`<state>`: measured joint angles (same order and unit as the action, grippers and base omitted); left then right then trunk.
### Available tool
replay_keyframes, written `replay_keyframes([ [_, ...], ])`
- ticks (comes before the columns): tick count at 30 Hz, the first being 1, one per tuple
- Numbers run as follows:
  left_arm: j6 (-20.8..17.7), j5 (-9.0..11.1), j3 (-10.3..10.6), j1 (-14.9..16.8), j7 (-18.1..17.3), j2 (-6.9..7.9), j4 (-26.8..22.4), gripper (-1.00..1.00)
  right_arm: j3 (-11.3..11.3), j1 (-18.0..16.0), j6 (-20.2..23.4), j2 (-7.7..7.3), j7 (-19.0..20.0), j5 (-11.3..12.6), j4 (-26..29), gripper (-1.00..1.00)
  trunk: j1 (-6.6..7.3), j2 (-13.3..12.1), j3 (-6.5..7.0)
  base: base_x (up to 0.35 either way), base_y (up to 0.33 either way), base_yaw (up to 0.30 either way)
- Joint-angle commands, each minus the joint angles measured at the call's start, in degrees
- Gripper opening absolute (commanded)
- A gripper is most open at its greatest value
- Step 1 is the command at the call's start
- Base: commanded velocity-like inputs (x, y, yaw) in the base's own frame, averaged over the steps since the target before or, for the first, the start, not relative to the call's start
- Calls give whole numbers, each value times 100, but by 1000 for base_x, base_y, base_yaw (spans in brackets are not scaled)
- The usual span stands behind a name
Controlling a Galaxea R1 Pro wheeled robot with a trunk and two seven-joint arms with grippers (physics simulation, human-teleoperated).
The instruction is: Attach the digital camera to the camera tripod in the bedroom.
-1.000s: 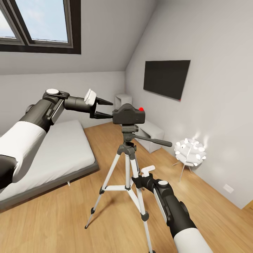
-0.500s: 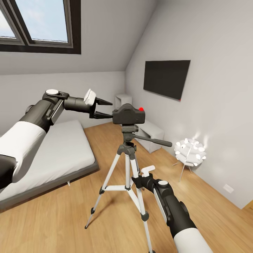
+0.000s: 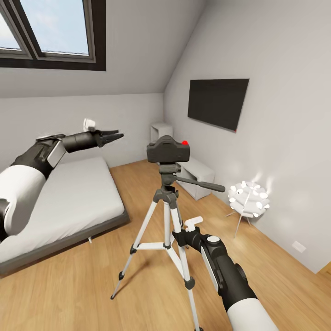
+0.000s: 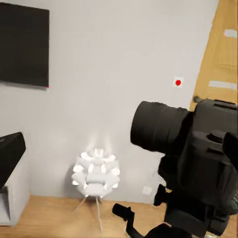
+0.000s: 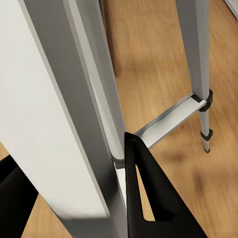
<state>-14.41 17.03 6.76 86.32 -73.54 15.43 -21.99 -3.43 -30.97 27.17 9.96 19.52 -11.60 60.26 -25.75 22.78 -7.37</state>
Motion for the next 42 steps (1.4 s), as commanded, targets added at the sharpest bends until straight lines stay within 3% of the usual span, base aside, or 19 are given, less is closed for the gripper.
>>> replay_keyframes([
  [1,-62,98,-41,7,35,35,213,100,7,-6,25,4,41,-26,12,-100,-3,15,-12,0,0,0],
  [3,-65,163,-159,7,101,74,652,100,8,-6,25,4,42,-26,12,-100,-3,15,-12,0,0,0],
  [4,-67,206,-232,7,162,104,1100,100,8,-6,25,4,42,-26,12,-100,-3,15,-12,0,0,0],
  [7,-72,242,-292,-1,292,153,1647,100,7,-6,25,4,43,-26,12,-100,-3,15,-12,0,0,0],
  [14,-169,261,-338,-79,931,247,2077,100,7,-6,25,4,43,-22,12,-100,-3,15,-12,0,0,0],
  [20,-522,264,-348,-756,1685,278,2166,100,9,-6,25,4,43,-18,12,-100,-3,15,-12,0,0,0],
  [24,-605,256,-350,-1523,2163,257,2184,100,9,-6,25,4,49,-12,12,-100,-3,15,-12,0,0,0],
  [37,-588,252,-350,-3508,2445,229,2186,100,3,-6,25,4,52,-9,12,-100,-3,15,-12,0,0,0],
  [42,-413,264,-350,-4202,2559,251,2187,100,1,-6,25,4,52,-9,12,-100,-3,15,-12,0,0,0],
])
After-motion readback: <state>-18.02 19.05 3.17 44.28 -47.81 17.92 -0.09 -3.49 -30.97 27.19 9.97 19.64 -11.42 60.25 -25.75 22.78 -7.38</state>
